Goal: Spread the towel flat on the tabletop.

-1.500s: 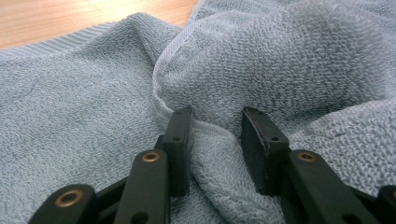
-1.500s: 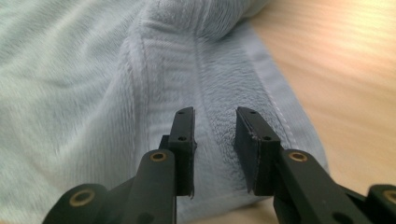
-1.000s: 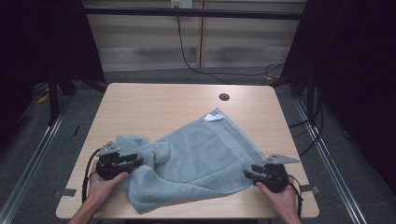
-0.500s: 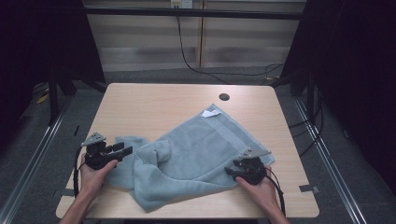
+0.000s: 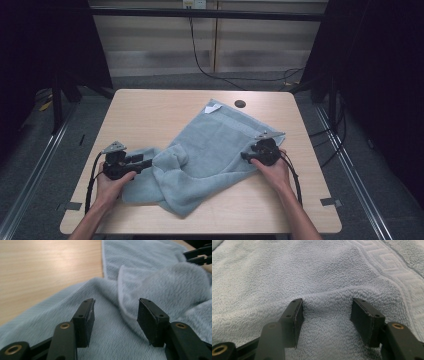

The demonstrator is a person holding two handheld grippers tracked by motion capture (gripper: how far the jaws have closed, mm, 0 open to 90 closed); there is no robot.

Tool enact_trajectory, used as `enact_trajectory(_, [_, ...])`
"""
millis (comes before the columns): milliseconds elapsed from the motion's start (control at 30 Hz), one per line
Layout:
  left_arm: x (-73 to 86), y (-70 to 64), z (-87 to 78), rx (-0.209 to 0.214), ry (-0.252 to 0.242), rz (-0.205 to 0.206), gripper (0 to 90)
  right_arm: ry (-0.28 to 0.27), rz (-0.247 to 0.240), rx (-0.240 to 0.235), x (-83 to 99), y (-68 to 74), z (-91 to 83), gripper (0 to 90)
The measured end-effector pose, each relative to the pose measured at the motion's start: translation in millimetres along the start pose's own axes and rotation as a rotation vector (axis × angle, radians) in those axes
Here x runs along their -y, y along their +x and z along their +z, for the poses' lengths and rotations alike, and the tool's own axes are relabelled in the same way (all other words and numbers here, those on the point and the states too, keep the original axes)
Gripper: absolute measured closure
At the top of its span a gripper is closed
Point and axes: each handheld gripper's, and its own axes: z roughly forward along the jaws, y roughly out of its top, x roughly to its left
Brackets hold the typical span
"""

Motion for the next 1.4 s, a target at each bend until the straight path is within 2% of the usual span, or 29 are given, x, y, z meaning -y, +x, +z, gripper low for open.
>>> enact_trajectory(33, [-3.3, -1.0, 2.9, 0.006, 0.000, 0.000, 46.7, 0.008, 0.001, -0.001, -3.0, -1.4, 1.9, 40.6])
enact_trajectory(67, [-5.3, -3.1, 6.0, 0.022, -0.018, -0.018, 46.7, 0.014, 0.000, -0.002, -5.9, -3.0, 3.5, 38.7])
enact_trajectory(100, [-6.8, -4.8, 8.7, 0.037, -0.001, -0.021, 46.8, 0.017, 0.012, 0.003, -8.7, -4.3, 4.0, 36.5])
enact_trajectory(133, [-7.6, -7.4, 13.0, 0.022, 0.041, -0.007, 47.0, 0.012, 0.028, 0.012, -10.6, -3.2, 3.4, 36.4])
enact_trajectory(167, [-6.3, -9.7, 16.6, 0.008, 0.061, 0.013, 47.0, 0.004, 0.023, -0.005, -12.7, 0.0, 2.6, 37.3])
enact_trajectory(267, [-1.4, -10.2, 20.1, 0.026, 0.087, 0.032, 57.2, -0.022, -0.010, -0.036, -18.6, 18.2, -4.5, 36.5])
enact_trajectory(300, [-1.4, -10.2, 20.1, 0.026, 0.087, 0.032, 65.3, -0.038, -0.018, -0.055, -20.8, 26.9, -8.0, 36.5])
enact_trajectory(367, [-1.1, -13.0, 18.6, 0.039, 0.075, 0.039, 75.5, -0.062, -0.028, -0.102, -23.9, 39.7, -9.6, 36.5])
enact_trajectory(400, [-0.9, -14.3, 17.5, 0.040, 0.076, 0.049, 75.5, -0.062, -0.028, -0.102, -23.9, 39.7, -9.6, 36.5])
enact_trajectory(433, [-0.7, -16.9, 16.5, 0.042, 0.082, 0.065, 79.7, -0.068, -0.037, -0.129, -26.0, 47.7, -9.1, 36.6])
enact_trajectory(467, [-1.5, -21.3, 13.4, 0.034, 0.064, 0.073, 83.5, -0.055, -0.064, -0.158, -31.3, 63.5, -4.1, 36.9])
enact_trajectory(500, [-1.5, -21.3, 13.4, 0.034, 0.064, 0.073, 84.1, -0.047, -0.071, -0.170, -34.0, 70.6, -1.5, 37.2])
enact_trajectory(533, [-3.7, -23.8, 10.8, 0.045, 0.041, 0.066, 84.4, -0.050, -0.081, -0.183, -36.9, 76.5, 0.9, 37.8])
enact_trajectory(600, [-8.1, -28.6, 6.8, 0.093, 0.007, 0.050, 84.4, -0.059, -0.086, -0.194, -39.8, 81.5, 2.3, 38.1])
enact_trajectory(633, [-9.2, -32.1, 6.3, 0.110, -0.002, 0.059, 84.5, -0.067, -0.095, -0.208, -44.1, 86.7, 3.3, 38.8])
enact_trajectory(667, [-11.2, -41.2, 5.1, 0.144, -0.018, 0.069, 84.4, -0.080, -0.106, -0.209, -50.3, 92.1, 1.9, 40.3])
enact_trajectory(700, [-11.2, -41.2, 5.1, 0.144, -0.018, 0.069, 84.3, -0.080, -0.106, -0.209, -50.3, 92.1, 1.9, 40.3])
enact_trajectory(767, [-18.2, -59.0, 1.8, 0.156, -0.036, 0.129, 83.2, -0.103, -0.105, -0.219, -57.1, 96.0, -2.7, 40.9])
enact_trajectory(833, [-22.6, -67.1, 0.6, 0.199, -0.058, 0.127, 81.6, -0.130, -0.103, -0.235, -62.8, 100.7, -8.1, 41.8])
enact_trajectory(900, [-24.3, -76.2, 4.1, 0.212, -0.039, 0.158, 81.5, -0.132, -0.113, -0.249, -65.5, 105.9, -8.8, 42.3])
enact_trajectory(967, [-15.4, -81.5, 21.4, 0.210, 0.029, 0.173, 80.8, -0.129, -0.119, -0.261, -68.0, 111.1, -5.8, 42.6])
enact_trajectory(1033, [-9.1, -82.4, 31.5, 0.188, 0.075, 0.188, 79.1, -0.126, -0.116, -0.267, -70.3, 113.2, -0.6, 44.0])
enact_trajectory(1133, [-5.4, -80.0, 37.0, 0.190, 0.092, 0.180, 78.7, -0.123, -0.100, -0.283, -72.6, 114.3, 8.4, 45.8])
enact_trajectory(1167, [-1.8, -79.3, 39.8, 0.191, 0.106, 0.186, 78.7, -0.114, -0.083, -0.295, -75.7, 116.1, 22.0, 45.2])
enact_trajectory(1300, [2.6, -79.8, 41.7, 0.198, 0.115, 0.200, 78.7, -0.085, -0.067, -0.327, -81.0, 122.6, 44.9, 40.7])
enact_trajectory(1333, [3.7, -79.9, 41.9, 0.199, 0.111, 0.195, 78.7, -0.085, -0.067, -0.327, -81.0, 122.6, 44.9, 40.7])
enact_trajectory(1400, [6.6, -77.8, 43.1, 0.208, 0.108, 0.181, 78.7, -0.076, -0.063, -0.350, -82.4, 131.1, 56.7, 38.7])
